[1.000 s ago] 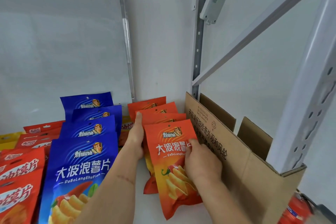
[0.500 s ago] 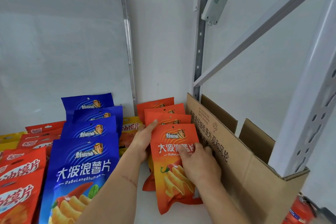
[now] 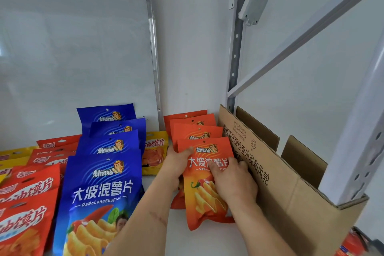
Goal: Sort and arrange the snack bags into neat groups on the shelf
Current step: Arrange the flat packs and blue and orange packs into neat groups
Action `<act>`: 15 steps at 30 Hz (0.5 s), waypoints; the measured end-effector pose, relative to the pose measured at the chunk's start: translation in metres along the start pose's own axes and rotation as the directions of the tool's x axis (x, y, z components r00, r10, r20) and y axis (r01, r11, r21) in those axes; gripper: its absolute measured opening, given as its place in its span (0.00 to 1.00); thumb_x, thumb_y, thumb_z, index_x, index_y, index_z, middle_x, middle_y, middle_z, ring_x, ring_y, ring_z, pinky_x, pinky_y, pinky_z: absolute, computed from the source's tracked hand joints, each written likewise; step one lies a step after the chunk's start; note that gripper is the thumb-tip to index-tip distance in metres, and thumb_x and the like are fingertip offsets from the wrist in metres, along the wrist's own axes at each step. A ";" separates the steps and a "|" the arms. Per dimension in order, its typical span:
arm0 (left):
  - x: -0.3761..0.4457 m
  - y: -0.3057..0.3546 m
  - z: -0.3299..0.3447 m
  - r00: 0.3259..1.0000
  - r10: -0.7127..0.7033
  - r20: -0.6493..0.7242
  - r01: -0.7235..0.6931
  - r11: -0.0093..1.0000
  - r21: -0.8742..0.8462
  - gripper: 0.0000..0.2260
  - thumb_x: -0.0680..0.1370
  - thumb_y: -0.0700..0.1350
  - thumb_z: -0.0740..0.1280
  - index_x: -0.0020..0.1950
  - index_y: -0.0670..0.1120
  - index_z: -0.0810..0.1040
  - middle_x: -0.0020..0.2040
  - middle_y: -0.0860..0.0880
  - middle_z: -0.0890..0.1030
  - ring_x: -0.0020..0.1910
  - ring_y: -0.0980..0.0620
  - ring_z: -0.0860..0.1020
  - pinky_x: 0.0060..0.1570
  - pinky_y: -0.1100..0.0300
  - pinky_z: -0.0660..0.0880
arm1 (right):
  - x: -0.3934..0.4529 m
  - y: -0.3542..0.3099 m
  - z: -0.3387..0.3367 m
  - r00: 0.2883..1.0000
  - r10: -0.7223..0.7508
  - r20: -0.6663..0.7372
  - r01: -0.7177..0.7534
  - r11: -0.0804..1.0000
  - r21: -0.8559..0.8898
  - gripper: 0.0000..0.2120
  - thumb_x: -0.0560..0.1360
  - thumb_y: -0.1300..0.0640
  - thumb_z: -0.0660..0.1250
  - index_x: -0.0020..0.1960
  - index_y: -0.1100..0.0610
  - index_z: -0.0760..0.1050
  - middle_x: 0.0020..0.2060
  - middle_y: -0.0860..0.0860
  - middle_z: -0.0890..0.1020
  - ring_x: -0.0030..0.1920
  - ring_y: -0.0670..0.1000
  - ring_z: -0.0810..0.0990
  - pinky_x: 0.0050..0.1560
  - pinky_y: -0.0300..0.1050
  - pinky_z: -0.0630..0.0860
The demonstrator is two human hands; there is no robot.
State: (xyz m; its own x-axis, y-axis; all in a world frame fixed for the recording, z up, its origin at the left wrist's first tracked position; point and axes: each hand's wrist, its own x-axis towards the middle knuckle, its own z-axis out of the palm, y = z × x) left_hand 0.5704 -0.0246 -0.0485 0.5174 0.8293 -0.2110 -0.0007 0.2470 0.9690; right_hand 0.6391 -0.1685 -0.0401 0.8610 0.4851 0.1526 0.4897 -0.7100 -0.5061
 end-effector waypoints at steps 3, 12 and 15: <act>-0.005 -0.005 0.007 0.993 0.079 -0.088 -0.072 0.994 0.085 0.27 0.79 0.49 0.71 0.76 0.49 0.64 0.60 0.44 0.81 0.48 0.46 0.84 0.37 0.54 0.82 | 0.005 -0.001 0.000 1.000 -0.017 -0.004 0.017 0.999 -0.034 0.32 0.76 0.29 0.53 0.66 0.53 0.69 0.59 0.53 0.73 0.56 0.56 0.78 0.47 0.47 0.72; -0.020 0.019 -0.007 0.961 0.252 -0.115 -0.186 0.894 0.407 0.31 0.76 0.61 0.68 0.74 0.48 0.64 0.67 0.46 0.77 0.61 0.45 0.80 0.58 0.44 0.80 | 0.007 -0.006 -0.005 0.992 -0.100 -0.083 0.089 0.988 -0.129 0.29 0.78 0.33 0.51 0.65 0.54 0.70 0.61 0.54 0.72 0.60 0.56 0.74 0.50 0.50 0.74; -0.032 0.030 -0.020 0.917 0.391 -0.080 -0.270 0.756 0.596 0.21 0.80 0.56 0.65 0.68 0.48 0.71 0.65 0.49 0.76 0.62 0.45 0.78 0.60 0.46 0.78 | 0.003 -0.016 -0.009 0.974 -0.154 -0.165 0.122 0.974 -0.189 0.28 0.78 0.35 0.54 0.65 0.54 0.71 0.63 0.55 0.71 0.63 0.57 0.70 0.57 0.52 0.72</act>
State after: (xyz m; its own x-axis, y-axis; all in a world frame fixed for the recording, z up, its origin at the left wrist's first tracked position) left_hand 0.5370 -0.0342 -0.0153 0.4061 0.8970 0.1749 0.3700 -0.3364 0.8660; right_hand 0.6356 -0.1604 -0.0241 0.7861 0.4976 0.3667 0.6081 -0.7291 -0.3141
